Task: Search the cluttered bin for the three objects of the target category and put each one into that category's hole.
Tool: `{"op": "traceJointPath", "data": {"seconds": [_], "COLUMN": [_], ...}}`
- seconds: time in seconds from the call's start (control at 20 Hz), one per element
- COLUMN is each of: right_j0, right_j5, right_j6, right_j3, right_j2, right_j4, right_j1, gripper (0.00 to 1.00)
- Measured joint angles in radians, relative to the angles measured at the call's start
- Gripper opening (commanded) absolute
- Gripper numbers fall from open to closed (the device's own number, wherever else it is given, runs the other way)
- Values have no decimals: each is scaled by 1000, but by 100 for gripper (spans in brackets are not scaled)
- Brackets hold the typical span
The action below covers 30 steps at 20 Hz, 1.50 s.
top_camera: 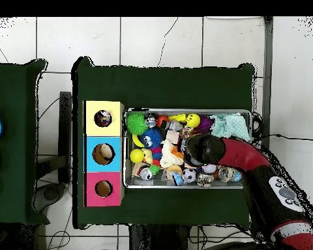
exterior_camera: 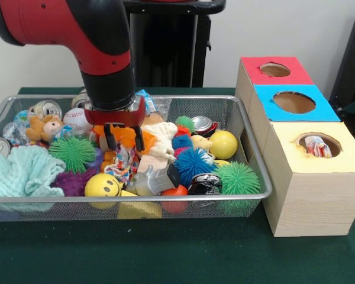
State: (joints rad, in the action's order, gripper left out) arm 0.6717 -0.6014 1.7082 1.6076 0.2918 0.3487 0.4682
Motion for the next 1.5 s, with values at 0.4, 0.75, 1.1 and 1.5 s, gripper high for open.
{"op": "traceJointPath", "data": {"seconds": [0.4,0.75,1.1,1.5], "right_j0": [22,25,32,54], "right_j5": [36,37,38,44], "right_j6": [0,0,0,0], "right_j3": [-1,-4,-6,-6], "right_j2": [0,0,1,11], "right_j4": [-1,-1,5,11], "right_j1": [-41,-41,-44,-47], "gripper": [100,100,0,0]}}
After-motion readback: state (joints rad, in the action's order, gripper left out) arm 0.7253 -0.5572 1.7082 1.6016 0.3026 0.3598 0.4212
